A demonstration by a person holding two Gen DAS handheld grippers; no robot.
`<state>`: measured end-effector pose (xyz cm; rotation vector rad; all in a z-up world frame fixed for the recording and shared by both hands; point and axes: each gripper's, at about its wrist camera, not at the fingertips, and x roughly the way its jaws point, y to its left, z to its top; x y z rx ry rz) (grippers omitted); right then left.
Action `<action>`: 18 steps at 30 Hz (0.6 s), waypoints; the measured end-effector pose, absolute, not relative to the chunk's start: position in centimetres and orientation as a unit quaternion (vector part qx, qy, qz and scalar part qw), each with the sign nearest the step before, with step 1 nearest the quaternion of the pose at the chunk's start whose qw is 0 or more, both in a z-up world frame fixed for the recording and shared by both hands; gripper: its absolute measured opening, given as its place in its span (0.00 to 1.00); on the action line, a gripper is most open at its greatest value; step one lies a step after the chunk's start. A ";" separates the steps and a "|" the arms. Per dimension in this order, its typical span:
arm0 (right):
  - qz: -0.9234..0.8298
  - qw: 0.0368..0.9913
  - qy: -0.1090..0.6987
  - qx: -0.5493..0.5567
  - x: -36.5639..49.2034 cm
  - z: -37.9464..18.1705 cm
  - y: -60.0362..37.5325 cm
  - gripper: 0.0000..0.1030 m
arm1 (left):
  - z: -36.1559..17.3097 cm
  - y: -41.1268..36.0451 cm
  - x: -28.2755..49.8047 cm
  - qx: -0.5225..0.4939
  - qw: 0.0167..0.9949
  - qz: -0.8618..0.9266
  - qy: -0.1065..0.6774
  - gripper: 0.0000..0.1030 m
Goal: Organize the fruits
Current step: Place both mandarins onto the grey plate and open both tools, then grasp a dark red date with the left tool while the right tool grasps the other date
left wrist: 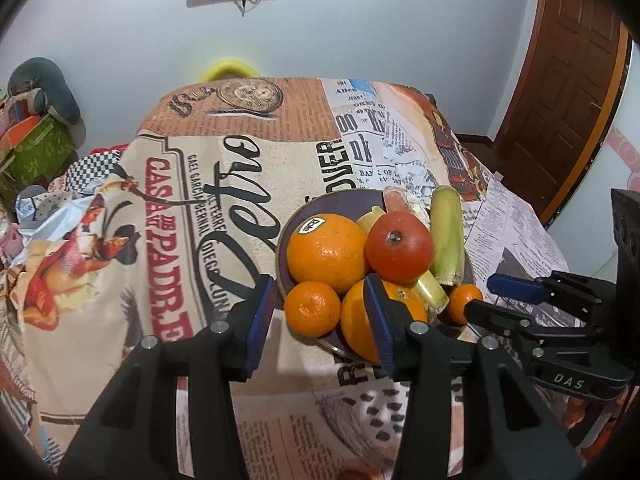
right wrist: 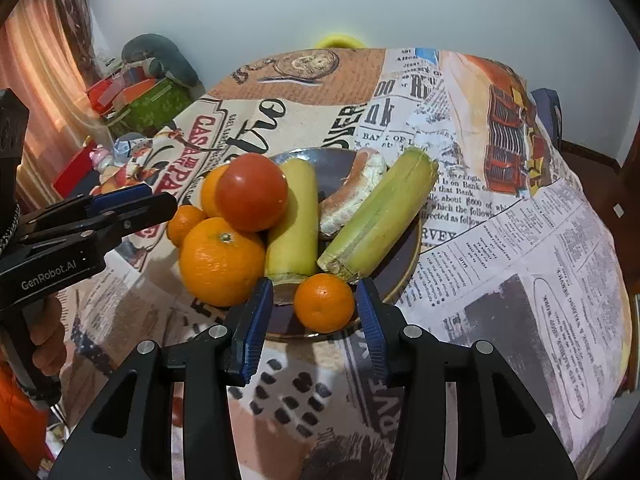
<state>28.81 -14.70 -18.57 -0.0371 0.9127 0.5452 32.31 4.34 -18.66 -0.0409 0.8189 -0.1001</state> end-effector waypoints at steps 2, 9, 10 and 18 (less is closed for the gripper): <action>0.261 0.864 0.431 -0.021 28.2 -18.0 -14.7 0.39 | -18.2 4.4 31.5 -0.018 0.917 -0.046 0.396 0.44; 0.263 0.871 0.413 -0.035 25.3 -15.8 -14.7 0.39 | -16.7 4.8 27.7 -0.009 0.920 -0.039 0.390 0.45; 0.263 0.872 0.411 -0.037 24.8 -15.6 -14.7 0.39 | -16.5 4.8 27.0 -0.009 0.919 -0.040 0.391 0.46; 0.267 0.875 0.400 -0.054 21.6 -14.4 -14.4 0.39 | -17.2 4.5 22.9 -0.008 0.911 -0.051 0.409 0.46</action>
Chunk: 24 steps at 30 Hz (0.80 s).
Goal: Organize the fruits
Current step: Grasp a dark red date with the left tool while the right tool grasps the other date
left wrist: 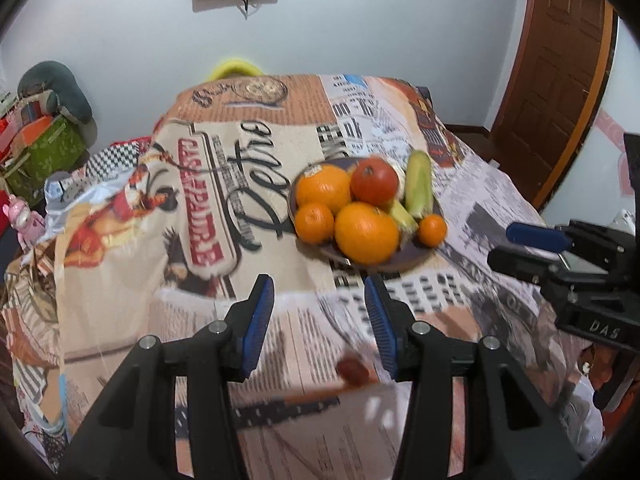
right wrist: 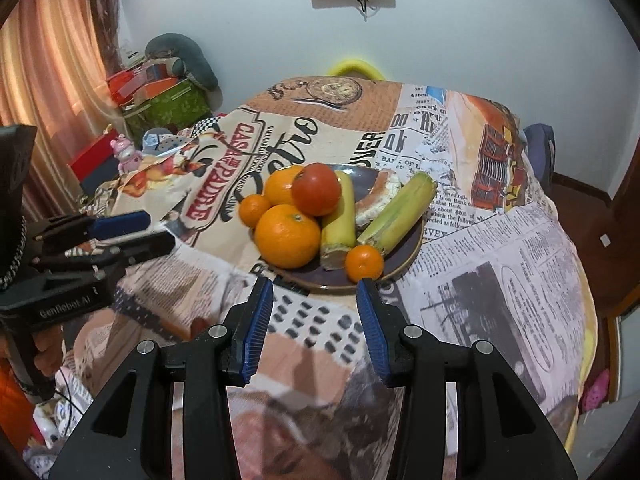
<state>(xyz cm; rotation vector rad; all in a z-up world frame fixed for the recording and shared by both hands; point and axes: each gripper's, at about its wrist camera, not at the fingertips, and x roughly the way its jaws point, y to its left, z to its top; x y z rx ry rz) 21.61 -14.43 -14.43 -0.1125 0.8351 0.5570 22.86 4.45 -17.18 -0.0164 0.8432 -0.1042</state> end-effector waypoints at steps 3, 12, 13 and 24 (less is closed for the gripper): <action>0.267 0.874 0.403 -0.055 20.8 -14.6 -14.3 0.39 | -18.2 4.2 21.9 -0.009 0.905 -0.053 0.422 0.46; 0.274 0.857 0.432 -0.056 19.6 -17.2 -13.5 0.39 | -22.6 3.3 21.2 -0.025 0.879 -0.074 0.471 0.46; 0.276 0.856 0.434 -0.058 19.6 -17.4 -13.3 0.39 | -22.9 3.3 21.2 -0.026 0.877 -0.076 0.474 0.45; 0.299 0.835 0.458 -0.056 19.5 -19.7 -11.9 0.39 | -25.3 3.0 22.2 -0.038 0.866 -0.092 0.491 0.23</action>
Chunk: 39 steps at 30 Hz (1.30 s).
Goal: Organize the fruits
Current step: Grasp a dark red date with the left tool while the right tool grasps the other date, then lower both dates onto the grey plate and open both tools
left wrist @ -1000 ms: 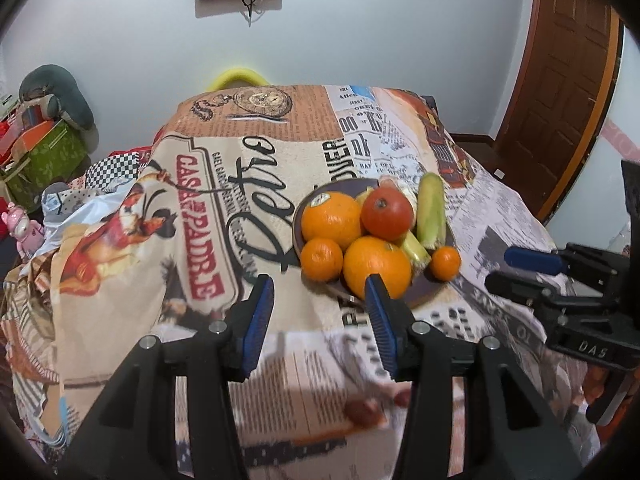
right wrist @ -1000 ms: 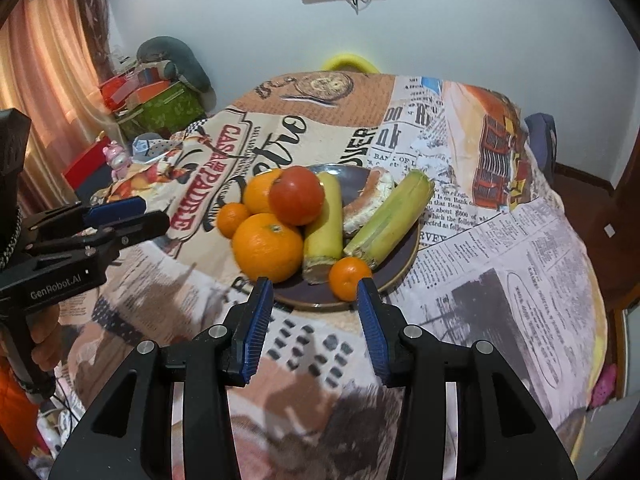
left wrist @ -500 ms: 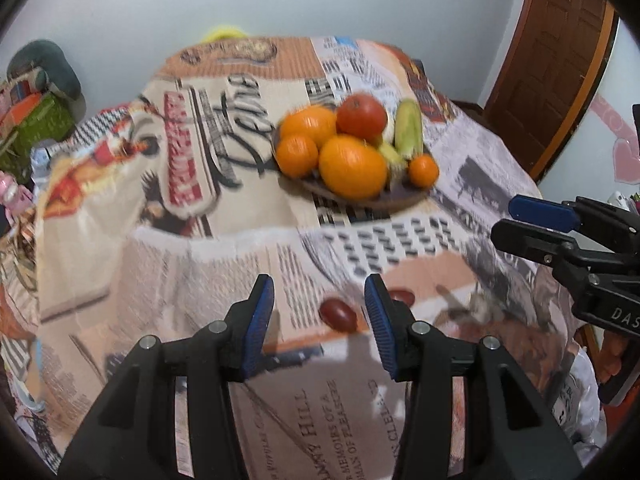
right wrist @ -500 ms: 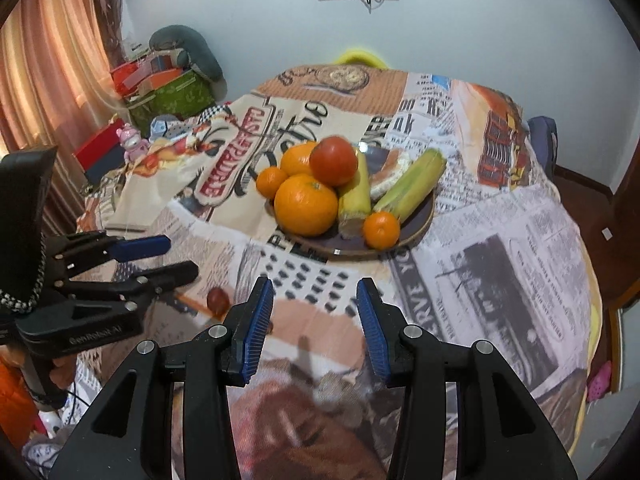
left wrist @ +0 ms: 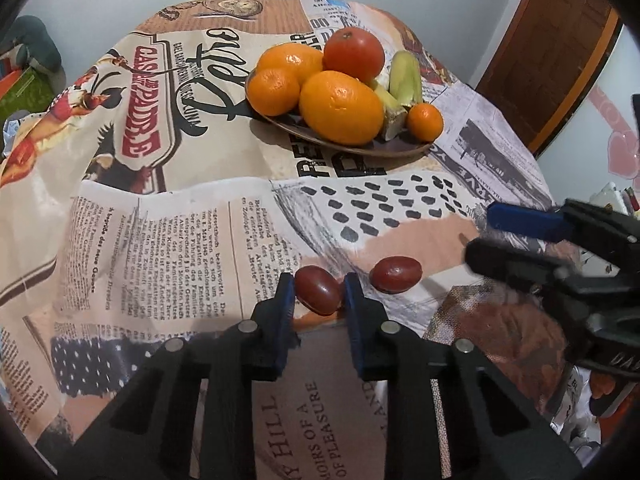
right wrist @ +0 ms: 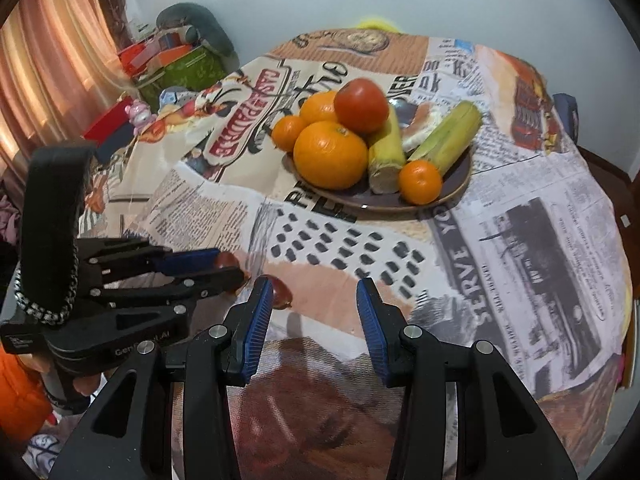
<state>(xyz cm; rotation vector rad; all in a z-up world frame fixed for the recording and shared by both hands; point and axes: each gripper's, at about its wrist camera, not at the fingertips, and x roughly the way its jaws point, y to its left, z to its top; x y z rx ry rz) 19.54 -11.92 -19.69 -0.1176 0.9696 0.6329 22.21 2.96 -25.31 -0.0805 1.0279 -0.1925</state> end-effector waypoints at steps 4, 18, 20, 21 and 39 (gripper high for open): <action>0.314 0.826 0.465 -0.063 19.6 -20.5 -10.6 0.38 | -25.0 3.7 21.9 -0.041 0.870 -0.085 0.483 0.23; 0.338 0.806 0.480 -0.072 20.0 -22.0 -9.1 0.20 | -24.2 5.6 21.6 -0.052 0.877 -0.066 0.473 0.23; 0.337 0.809 0.477 -0.068 20.2 -21.7 -9.4 0.20 | -23.9 5.5 21.7 -0.052 0.879 -0.067 0.470 0.23; 0.333 0.813 0.473 -0.066 20.2 -21.4 -9.7 0.20 | -23.7 5.4 21.7 -0.051 0.880 -0.069 0.468 0.23; 0.268 0.880 0.390 -0.042 24.1 -15.4 -14.6 0.20 | -17.9 3.5 25.7 -0.034 0.913 -0.081 0.399 0.23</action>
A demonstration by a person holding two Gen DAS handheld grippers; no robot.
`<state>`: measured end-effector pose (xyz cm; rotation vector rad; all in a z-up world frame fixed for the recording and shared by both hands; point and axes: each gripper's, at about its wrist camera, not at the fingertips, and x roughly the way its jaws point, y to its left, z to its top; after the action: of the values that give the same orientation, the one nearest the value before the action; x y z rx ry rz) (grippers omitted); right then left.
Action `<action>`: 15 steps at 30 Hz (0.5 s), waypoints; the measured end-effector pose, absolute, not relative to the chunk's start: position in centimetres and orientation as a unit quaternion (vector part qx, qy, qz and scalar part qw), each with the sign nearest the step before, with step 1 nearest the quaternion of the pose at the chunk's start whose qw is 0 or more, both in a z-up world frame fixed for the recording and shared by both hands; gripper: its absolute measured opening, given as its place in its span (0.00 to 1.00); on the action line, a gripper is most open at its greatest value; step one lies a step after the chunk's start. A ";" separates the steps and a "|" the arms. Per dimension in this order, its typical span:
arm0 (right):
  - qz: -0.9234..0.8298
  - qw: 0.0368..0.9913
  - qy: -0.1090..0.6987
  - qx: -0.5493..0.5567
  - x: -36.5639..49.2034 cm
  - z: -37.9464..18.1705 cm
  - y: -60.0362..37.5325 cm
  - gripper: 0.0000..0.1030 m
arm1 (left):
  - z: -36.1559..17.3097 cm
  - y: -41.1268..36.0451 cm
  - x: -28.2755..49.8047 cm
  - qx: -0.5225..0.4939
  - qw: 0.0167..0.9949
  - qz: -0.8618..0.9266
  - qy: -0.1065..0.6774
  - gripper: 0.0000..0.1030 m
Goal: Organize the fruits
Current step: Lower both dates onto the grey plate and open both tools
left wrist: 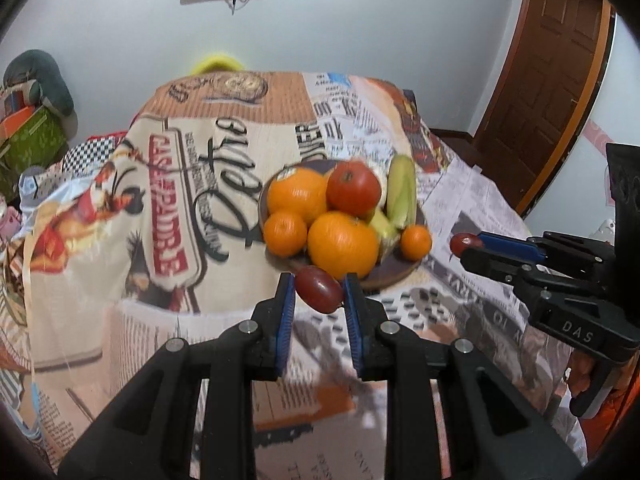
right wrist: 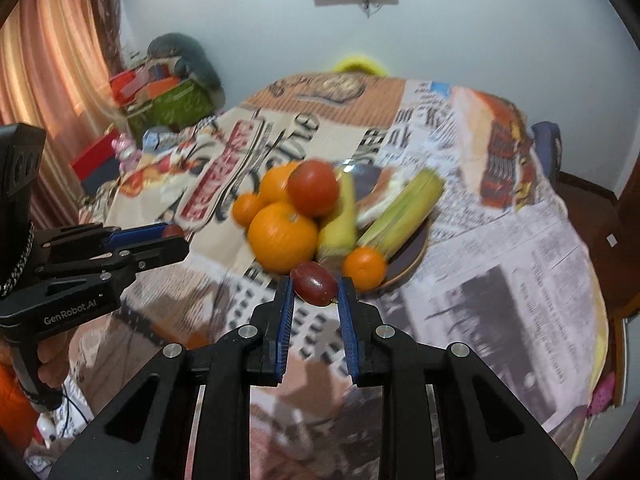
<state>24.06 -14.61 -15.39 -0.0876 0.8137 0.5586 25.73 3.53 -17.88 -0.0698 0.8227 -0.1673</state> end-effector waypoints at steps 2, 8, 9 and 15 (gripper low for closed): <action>0.263 0.884 0.383 -0.039 24.6 -15.0 -14.9 0.20 | -17.4 3.3 26.4 -0.032 0.915 -0.083 0.393 0.23; 0.261 0.890 0.373 -0.032 26.1 -14.6 -15.3 0.20 | -16.9 2.9 28.6 -0.020 0.920 -0.084 0.381 0.23; 0.261 0.890 0.372 -0.032 26.4 -14.6 -15.3 0.20 | -16.9 2.9 28.9 -0.019 0.920 -0.085 0.381 0.23; 0.259 0.891 0.370 -0.040 28.2 -15.1 -14.8 0.20 | -17.5 2.9 31.1 -0.019 0.919 -0.087 0.383 0.23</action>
<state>28.24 -14.78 -15.11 -0.0832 0.7675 0.5385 31.11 2.86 -17.53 -0.0398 0.7872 -0.1780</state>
